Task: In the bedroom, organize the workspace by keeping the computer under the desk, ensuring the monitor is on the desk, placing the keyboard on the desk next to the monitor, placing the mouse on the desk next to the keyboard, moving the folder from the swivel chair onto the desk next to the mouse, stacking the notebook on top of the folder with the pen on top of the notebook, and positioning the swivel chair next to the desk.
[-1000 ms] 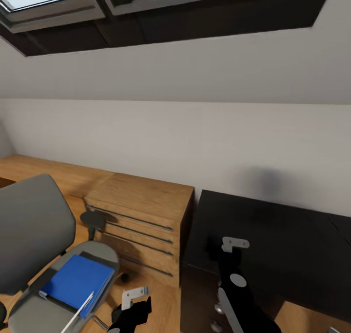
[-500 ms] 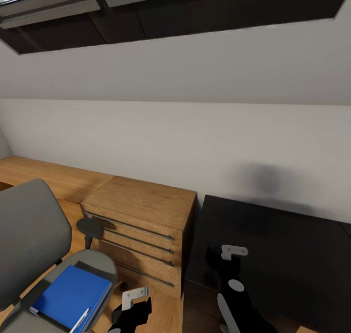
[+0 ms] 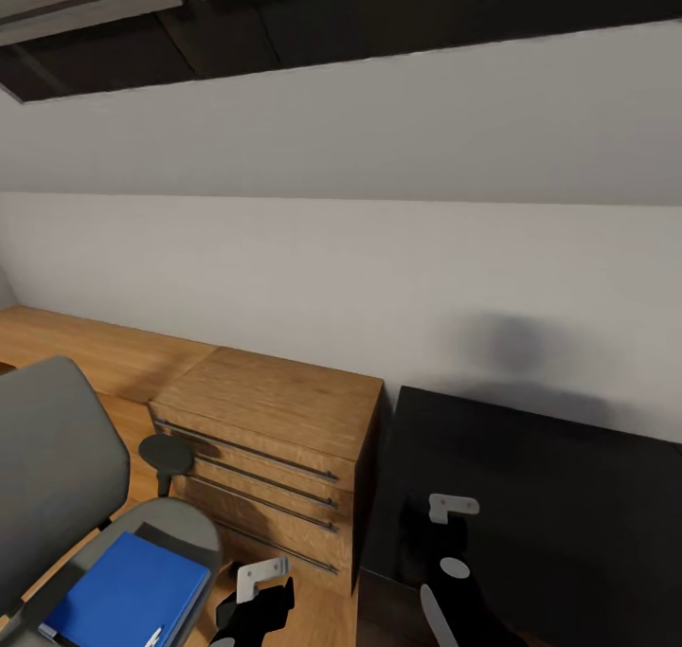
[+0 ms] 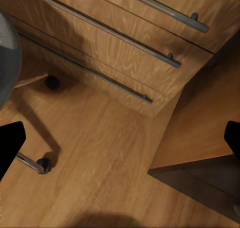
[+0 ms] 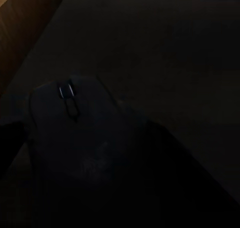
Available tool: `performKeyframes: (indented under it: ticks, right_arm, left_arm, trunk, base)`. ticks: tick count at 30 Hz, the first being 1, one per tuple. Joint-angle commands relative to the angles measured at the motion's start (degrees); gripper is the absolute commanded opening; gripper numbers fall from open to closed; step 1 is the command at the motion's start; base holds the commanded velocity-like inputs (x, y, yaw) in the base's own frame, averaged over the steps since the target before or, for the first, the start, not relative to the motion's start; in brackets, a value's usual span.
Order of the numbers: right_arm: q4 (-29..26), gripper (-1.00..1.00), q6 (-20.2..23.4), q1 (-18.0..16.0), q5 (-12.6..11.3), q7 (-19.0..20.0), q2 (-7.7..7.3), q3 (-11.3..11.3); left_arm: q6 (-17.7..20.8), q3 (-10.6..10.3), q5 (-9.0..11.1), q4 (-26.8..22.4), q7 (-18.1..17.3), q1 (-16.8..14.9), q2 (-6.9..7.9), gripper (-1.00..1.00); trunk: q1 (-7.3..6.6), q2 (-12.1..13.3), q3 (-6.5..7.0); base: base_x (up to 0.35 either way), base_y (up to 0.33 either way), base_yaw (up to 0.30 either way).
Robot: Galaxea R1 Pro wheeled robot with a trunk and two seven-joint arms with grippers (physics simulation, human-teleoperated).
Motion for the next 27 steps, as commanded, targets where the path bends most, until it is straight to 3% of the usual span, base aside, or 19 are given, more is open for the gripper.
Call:
performKeyframes:
  ticks: [1, 2, 3, 11, 17, 21, 24, 27]
  right_arm:
    - [0.2, -1.0, 0.1, -0.1, -0.6, -0.5, -0.01, 0.1]
    - [0.3, -1.0, 0.1, -0.1, -0.6, -0.5, 0.0, 0.1]
    - [0.5, 1.0, 0.1, -0.1, -0.6, -0.5, 0.01, 0.1]
    - [0.6, 1.0, 0.1, -0.1, -0.4, -0.5, 0.03, 0.2]
    - [-1.3, 1.0, -0.4, -0.1, -0.3, -0.7, -0.07, 0.3]
    - [-10.9, 1.0, -2.6, 0.9, -0.2, -1.4, -0.14, 0.4]
    - [-17.2, 1.0, -0.9, 4.7, -0.3, -3.0, -0.08, 0.6]
    - [-17.8, 1.0, -0.4, 5.3, -0.4, -3.3, 0.03, 0.7]
  left_arm:
    - [0.2, -0.1, 0.4, -0.1, 0.5, 0.0, 0.02, 1.0]
    - [0.2, -0.1, 0.4, -0.1, 0.5, 0.0, 0.02, 1.0]
    - [0.2, -0.1, 0.4, -0.1, 0.6, 0.0, 0.02, 1.0]
    - [0.2, -0.1, 0.4, 0.0, 0.6, 0.0, 0.02, 1.0]
    - [0.2, 0.2, 0.5, 0.3, 0.7, 0.0, 0.09, 1.0]
    - [0.2, 0.4, 0.7, 3.1, 0.7, 0.0, 0.16, 1.0]
    - [0.0, 1.2, 0.6, 5.0, 0.7, 0.0, 0.19, 1.0]
    - [0.0, 1.3, 0.6, 5.1, 0.7, 0.0, 0.2, 1.0]
  trunk:
    - [0.01, 0.0, -0.07]
    - [0.01, 0.0, -0.07]
    - [0.01, 0.0, -0.07]
    - [0.01, 0.0, -0.07]
    - [0.01, 0.0, -0.07]
    - [0.01, 0.0, -0.07]
    - [0.01, 0.0, -0.07]
    - [0.01, 0.0, -0.07]
  base:
    - [0.011, 0.0, 0.0]
    - [0.008, 0.0, 0.0]
    - [0.005, 0.0, 0.0]
    - [-0.004, 0.0, 0.0]
    - [-0.22, 0.0, 0.0]
    - [-0.317, 0.0, 0.0]
    - [-0.333, 0.0, 0.0]
    - [-0.337, 0.0, 0.0]
